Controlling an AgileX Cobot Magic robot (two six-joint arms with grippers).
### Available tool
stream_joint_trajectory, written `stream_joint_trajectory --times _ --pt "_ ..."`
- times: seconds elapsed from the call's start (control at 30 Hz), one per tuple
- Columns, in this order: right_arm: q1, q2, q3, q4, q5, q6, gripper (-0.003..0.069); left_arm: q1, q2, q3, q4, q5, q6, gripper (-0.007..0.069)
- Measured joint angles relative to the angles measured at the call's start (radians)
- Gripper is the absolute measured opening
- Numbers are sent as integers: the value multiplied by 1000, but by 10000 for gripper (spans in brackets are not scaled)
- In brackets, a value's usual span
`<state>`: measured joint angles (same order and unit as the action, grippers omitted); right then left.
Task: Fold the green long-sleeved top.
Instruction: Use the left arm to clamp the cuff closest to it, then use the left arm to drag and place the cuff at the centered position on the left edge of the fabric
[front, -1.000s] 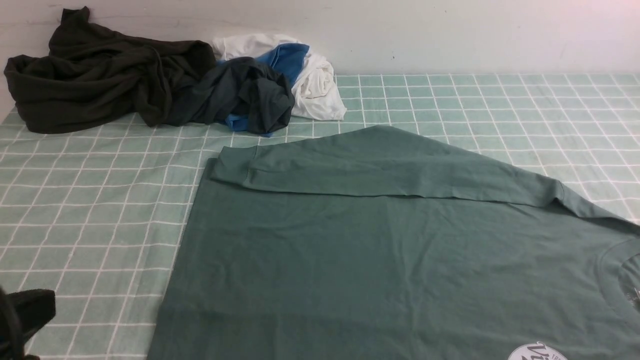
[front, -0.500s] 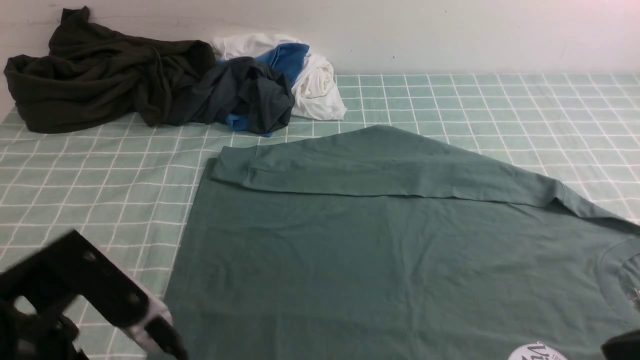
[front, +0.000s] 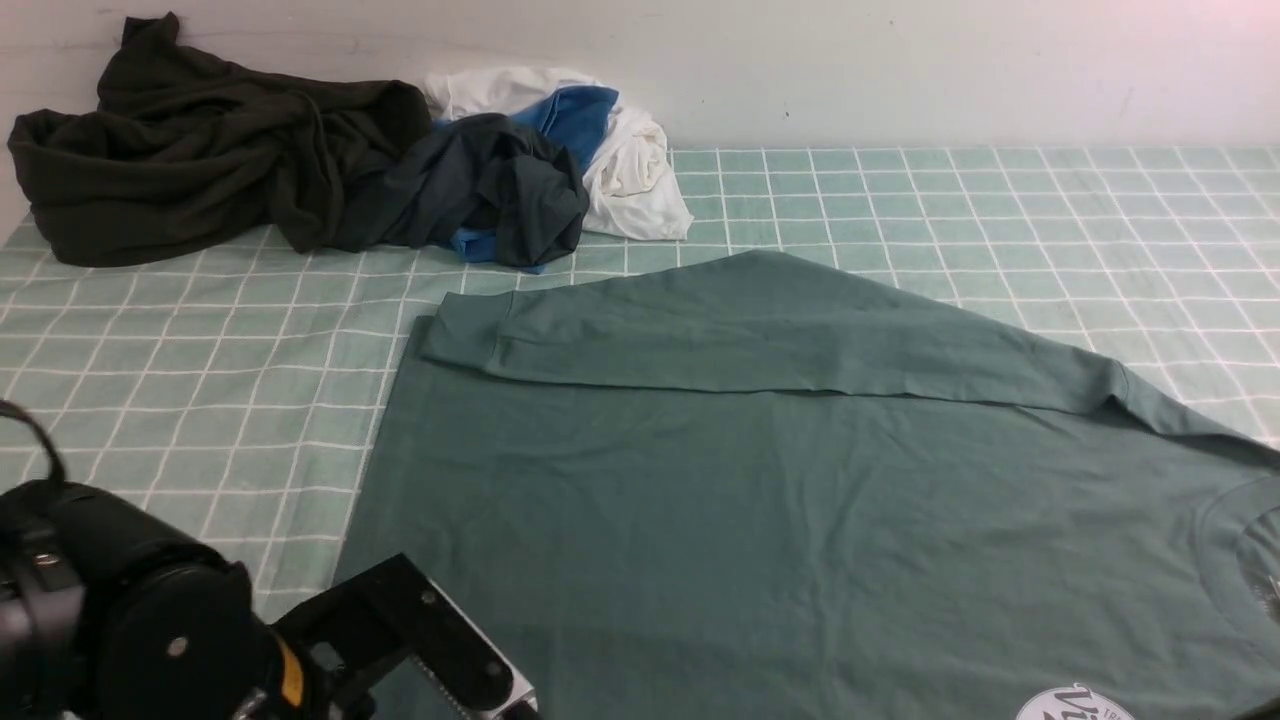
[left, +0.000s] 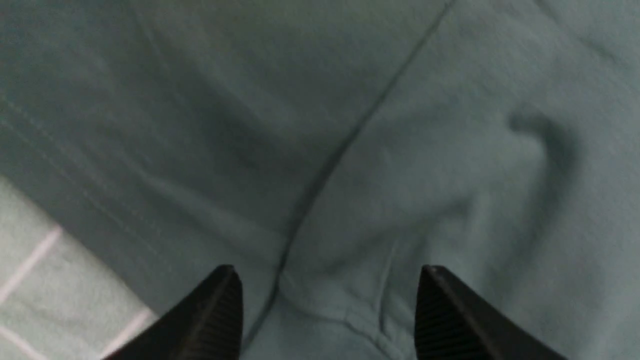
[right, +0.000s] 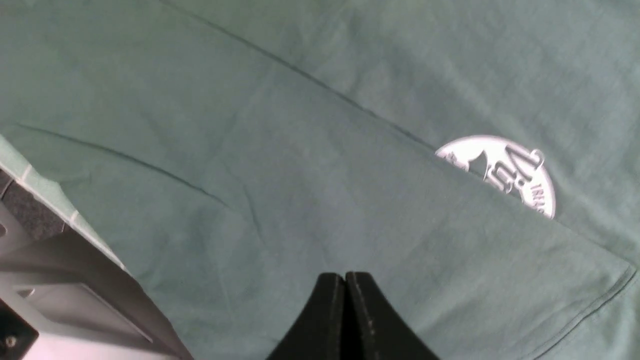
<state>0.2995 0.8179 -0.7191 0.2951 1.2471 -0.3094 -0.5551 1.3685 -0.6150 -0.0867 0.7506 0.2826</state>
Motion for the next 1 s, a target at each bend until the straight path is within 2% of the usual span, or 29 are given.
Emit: stream_joint_trajectory --times 0.13,0.2,0.33,0.43,0.53,0.8,1.0 --pt "0 0 45 0 -4 0 -14 -1 90 -8 9 -37 -6 437" --pt "0 0 78 0 -21 1 -14 -1 154 -13 11 -41 -7 396" --pt "0 0 101 0 -44 4 -14 -2 177 -34 10 -11 -7 260" --pt "0 0 104 0 -60 4 -14 -4 177 -51 7 20 -11 91" --pt "0 0 104 -1 -71 4 -14 -5 169 -84 9 92 -13 17" --pt "0 0 104 -102 -103 65 -14 -5 95 -268 81 309 -14 -1" --pt "0 5 104 -295 -138 277 -14 -5 104 -432 179 398 -14 0"
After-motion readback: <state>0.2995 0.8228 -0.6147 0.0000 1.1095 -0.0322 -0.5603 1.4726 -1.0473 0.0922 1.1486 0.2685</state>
